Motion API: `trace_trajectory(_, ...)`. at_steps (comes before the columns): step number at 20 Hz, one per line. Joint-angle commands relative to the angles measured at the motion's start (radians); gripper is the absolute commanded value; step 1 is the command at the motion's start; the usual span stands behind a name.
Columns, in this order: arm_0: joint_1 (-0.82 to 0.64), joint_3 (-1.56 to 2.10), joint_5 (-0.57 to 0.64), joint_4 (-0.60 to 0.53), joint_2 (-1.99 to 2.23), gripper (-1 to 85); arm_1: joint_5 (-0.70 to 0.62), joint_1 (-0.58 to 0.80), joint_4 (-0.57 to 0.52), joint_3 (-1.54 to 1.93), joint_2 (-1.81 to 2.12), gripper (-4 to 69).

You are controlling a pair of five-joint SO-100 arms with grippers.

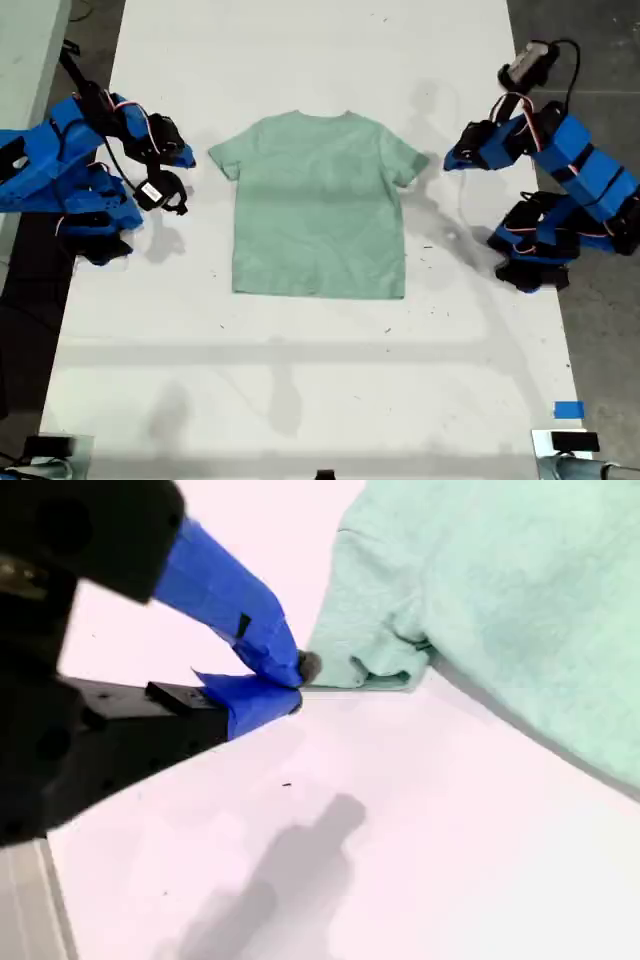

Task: Fold t-shirt

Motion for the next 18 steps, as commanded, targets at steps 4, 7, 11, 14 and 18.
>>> trace_trajectory(4, -0.11, -0.239, 0.109, 0.091, -0.189, 20.1, -0.212, 0.137, 0.112, -0.327, -0.264, 27.4)
trace_trajectory(7, -0.121, -0.241, 0.124, 0.074, -0.215, 25.2, -0.284, 0.173, 0.084, -0.359, -0.344, 30.1)
trace_trajectory(11, -0.147, -0.239, 0.161, 0.048, -0.268, 27.0, -0.385, 0.247, -0.034, -0.235, -0.383, 31.4)
trace_trajectory(14, -0.147, -0.239, 0.164, 0.023, -0.291, 27.0, -0.449, 0.273, -0.161, -0.147, -0.454, 31.6)
trace_trajectory(18, -0.147, -0.239, 0.164, 0.003, -0.311, 26.9, -0.511, 0.276, -0.333, -0.117, -0.611, 31.7)
